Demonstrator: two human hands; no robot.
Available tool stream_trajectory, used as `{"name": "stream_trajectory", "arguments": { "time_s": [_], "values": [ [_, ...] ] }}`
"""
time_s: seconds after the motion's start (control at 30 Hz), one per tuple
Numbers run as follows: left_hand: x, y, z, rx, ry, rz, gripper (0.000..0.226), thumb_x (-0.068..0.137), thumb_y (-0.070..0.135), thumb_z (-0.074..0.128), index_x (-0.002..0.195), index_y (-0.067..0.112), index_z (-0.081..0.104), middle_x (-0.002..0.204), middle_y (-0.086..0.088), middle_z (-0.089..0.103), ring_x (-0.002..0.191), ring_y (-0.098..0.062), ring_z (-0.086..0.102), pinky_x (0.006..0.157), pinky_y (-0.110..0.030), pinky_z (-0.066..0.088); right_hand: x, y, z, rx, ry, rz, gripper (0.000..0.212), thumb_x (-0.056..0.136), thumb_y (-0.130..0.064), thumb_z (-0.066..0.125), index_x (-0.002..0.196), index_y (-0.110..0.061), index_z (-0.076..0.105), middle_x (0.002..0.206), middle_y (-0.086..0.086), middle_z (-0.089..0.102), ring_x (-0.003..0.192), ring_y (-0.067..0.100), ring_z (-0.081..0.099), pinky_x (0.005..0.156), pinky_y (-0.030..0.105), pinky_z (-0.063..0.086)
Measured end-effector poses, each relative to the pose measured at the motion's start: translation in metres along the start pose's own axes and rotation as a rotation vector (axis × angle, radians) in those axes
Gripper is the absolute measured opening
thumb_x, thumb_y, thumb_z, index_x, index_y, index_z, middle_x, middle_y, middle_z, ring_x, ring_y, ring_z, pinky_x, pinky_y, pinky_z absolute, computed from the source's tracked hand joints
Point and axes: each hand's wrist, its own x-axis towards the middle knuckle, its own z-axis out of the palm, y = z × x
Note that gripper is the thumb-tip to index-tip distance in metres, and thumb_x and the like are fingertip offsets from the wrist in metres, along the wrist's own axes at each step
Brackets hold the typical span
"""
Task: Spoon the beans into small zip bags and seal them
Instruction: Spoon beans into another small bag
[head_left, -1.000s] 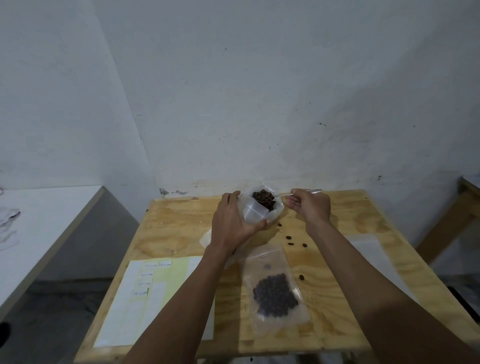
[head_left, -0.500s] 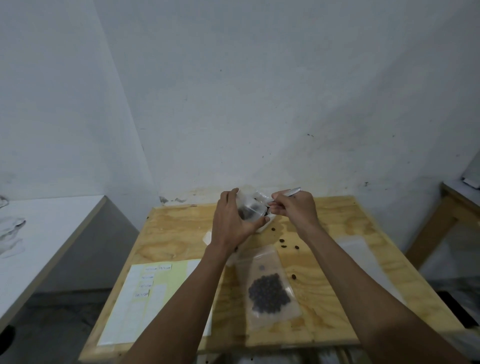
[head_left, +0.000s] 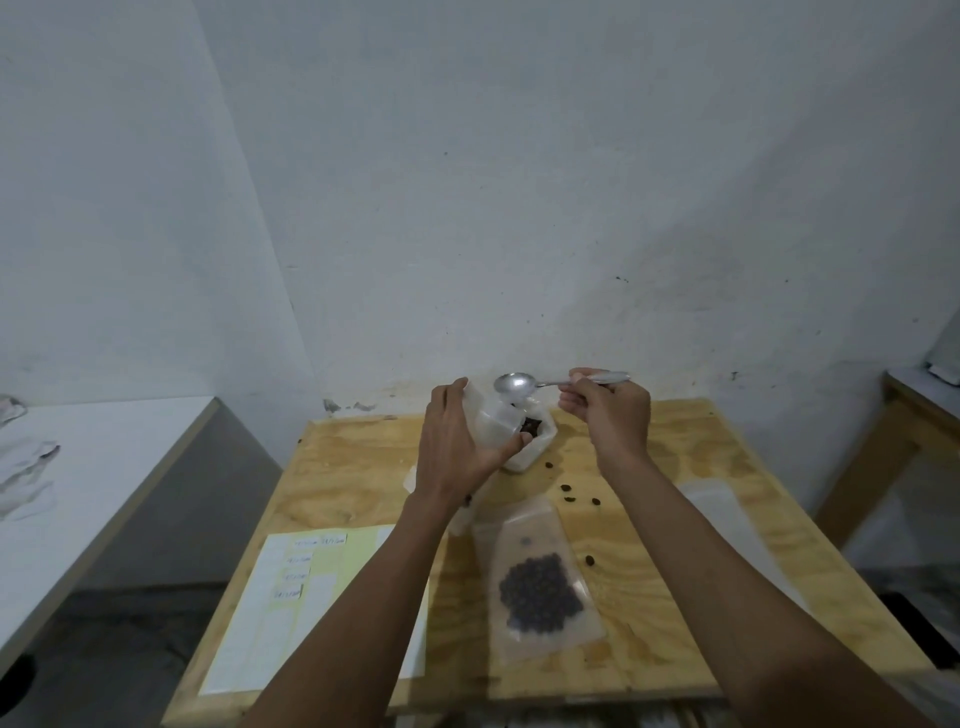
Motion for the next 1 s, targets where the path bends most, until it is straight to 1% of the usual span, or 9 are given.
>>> {"name": "stream_trajectory", "arguments": {
  "time_s": [0.1,0.23,0.37,0.5,0.6,0.67,0.73,0.83,1.0],
  "values": [
    [-0.001,-0.005,0.000,-0.007,0.000,-0.026,0.108,0.066,0.070,0.080,0.145,0.007,0.040,0.136,-0.003,0.046,0.121,-0.020,0.049,0.098,-0.035,0.047,0.005,0.017,0.001,-0.024,0.165,0.124,0.006,0.090,-0.005,0.070,0.086,-0.005,0.074,0.075,0.011,0.076,0.067,0.020,0.076,0.073,0.033,0.063],
    [-0.001,-0.011,0.002,0.002,-0.009,-0.042,0.107,0.066,0.068,0.081,0.145,0.009,0.041,0.134,-0.002,0.046,0.120,-0.020,0.050,0.097,-0.034,0.048,0.006,0.046,0.005,-0.161,0.214,0.289,0.009,0.091,-0.001,0.067,0.084,-0.003,0.072,0.072,0.010,0.072,0.061,0.018,0.071,0.075,0.035,0.063],
    [-0.001,-0.012,0.006,-0.006,-0.001,-0.044,0.107,0.065,0.070,0.081,0.144,0.008,0.041,0.133,-0.003,0.047,0.119,-0.019,0.050,0.096,-0.035,0.048,0.008,0.060,0.010,-0.359,0.180,0.356,0.012,0.085,-0.012,0.076,0.078,-0.004,0.070,0.079,0.014,0.073,0.055,0.022,0.062,0.060,0.033,0.056],
    [0.002,-0.009,0.007,-0.023,0.003,-0.049,0.108,0.065,0.071,0.080,0.144,0.008,0.041,0.132,-0.001,0.046,0.119,-0.018,0.049,0.097,-0.035,0.048,0.012,0.054,0.018,-0.528,0.176,0.405,0.066,0.079,-0.032,0.084,0.131,-0.002,0.056,0.128,0.018,0.060,0.110,0.037,0.059,0.089,0.045,0.054],
    [0.003,-0.004,0.005,-0.039,0.003,-0.048,0.110,0.063,0.075,0.075,0.144,0.008,0.041,0.132,-0.001,0.046,0.120,-0.018,0.048,0.099,-0.035,0.047,0.000,0.037,0.021,-0.659,0.309,0.150,0.092,0.079,-0.040,0.082,0.151,-0.019,0.030,0.153,0.016,0.034,0.138,0.038,0.034,0.105,0.051,0.040],
    [0.004,0.001,0.002,-0.045,0.015,-0.043,0.112,0.062,0.080,0.068,0.143,0.008,0.041,0.132,-0.002,0.046,0.120,-0.018,0.048,0.099,-0.032,0.046,-0.008,0.023,0.022,-0.567,0.239,-0.126,0.063,0.085,-0.043,0.076,0.136,-0.021,0.048,0.140,0.008,0.051,0.130,0.030,0.046,0.096,0.039,0.044],
    [0.006,0.005,-0.001,-0.064,0.031,-0.049,0.112,0.063,0.082,0.066,0.143,0.007,0.041,0.133,-0.003,0.046,0.121,-0.019,0.048,0.098,-0.031,0.046,-0.017,0.005,0.023,-0.431,-0.022,-0.198,0.032,0.090,-0.040,0.073,0.110,-0.018,0.063,0.107,0.002,0.071,0.103,0.021,0.067,0.077,0.027,0.052],
    [0.008,0.013,-0.005,-0.101,0.047,-0.078,0.110,0.067,0.076,0.072,0.146,0.008,0.039,0.137,-0.004,0.045,0.124,-0.020,0.048,0.099,-0.033,0.046,-0.027,-0.016,0.030,-0.406,-0.343,-0.081,0.026,0.088,-0.034,0.077,0.099,-0.014,0.065,0.082,0.012,0.076,0.072,0.021,0.073,0.071,0.040,0.064],
    [0.006,0.024,-0.021,-0.177,0.025,-0.123,0.111,0.066,0.071,0.076,0.150,0.011,0.036,0.141,-0.002,0.043,0.126,-0.017,0.047,0.099,-0.032,0.045,-0.034,-0.027,0.032,-0.329,-0.364,0.011,0.026,0.084,-0.010,0.078,0.103,-0.012,0.061,0.077,0.016,0.071,0.067,0.023,0.068,0.078,0.053,0.063]
  ]
}}
